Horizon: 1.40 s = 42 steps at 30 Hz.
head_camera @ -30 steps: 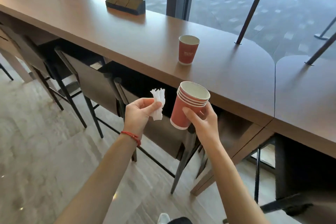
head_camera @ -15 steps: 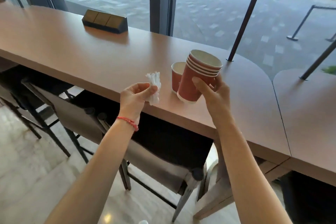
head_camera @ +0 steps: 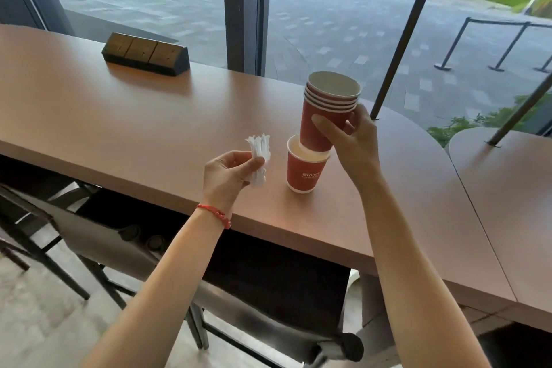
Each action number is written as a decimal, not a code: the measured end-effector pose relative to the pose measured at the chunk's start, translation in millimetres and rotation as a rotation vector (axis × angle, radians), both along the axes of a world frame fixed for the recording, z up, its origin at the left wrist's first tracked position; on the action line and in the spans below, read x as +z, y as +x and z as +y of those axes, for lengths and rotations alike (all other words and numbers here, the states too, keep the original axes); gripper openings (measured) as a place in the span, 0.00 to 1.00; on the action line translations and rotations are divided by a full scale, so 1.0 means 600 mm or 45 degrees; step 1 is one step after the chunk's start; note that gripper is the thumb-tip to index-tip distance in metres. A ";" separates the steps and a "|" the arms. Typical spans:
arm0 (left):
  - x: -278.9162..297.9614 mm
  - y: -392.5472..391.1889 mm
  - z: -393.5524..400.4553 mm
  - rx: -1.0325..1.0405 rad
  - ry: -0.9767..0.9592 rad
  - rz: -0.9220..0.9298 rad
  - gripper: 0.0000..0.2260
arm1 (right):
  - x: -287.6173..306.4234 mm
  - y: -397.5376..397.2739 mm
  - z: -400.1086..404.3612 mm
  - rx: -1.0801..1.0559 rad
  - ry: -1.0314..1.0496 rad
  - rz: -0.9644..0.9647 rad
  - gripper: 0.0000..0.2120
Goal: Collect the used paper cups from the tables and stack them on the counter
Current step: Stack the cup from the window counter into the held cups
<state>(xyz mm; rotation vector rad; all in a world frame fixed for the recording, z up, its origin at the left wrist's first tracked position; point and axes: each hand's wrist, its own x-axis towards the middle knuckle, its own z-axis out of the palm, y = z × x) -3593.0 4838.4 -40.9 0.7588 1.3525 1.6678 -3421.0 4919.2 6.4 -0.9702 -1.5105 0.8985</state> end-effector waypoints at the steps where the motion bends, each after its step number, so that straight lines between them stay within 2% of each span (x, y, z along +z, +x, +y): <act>1: -0.002 -0.002 0.002 -0.003 -0.003 -0.009 0.05 | -0.007 -0.001 0.002 -0.012 -0.009 -0.025 0.26; 6: -0.013 -0.010 0.012 -0.012 -0.035 -0.009 0.05 | -0.050 0.002 0.005 -0.051 -0.078 -0.087 0.27; 17: -0.028 -0.010 0.016 -0.040 -0.050 -0.043 0.07 | -0.119 -0.005 -0.005 -0.005 -0.159 -0.151 0.35; 26: -0.026 -0.027 -0.006 -0.017 -0.033 -0.063 0.08 | -0.104 -0.014 -0.020 0.022 -0.157 -0.028 0.27; 35: -0.031 -0.048 -0.092 0.277 0.009 -0.096 0.17 | -0.101 -0.060 -0.062 0.366 -0.164 0.047 0.27; 40: -0.044 -0.046 -0.181 0.590 -0.001 -0.110 0.14 | -0.111 -0.094 -0.103 0.711 -0.188 0.046 0.32; 42: -0.052 -0.045 -0.220 0.731 -0.027 -0.080 0.11 | -0.113 -0.111 -0.125 0.835 -0.191 0.041 0.31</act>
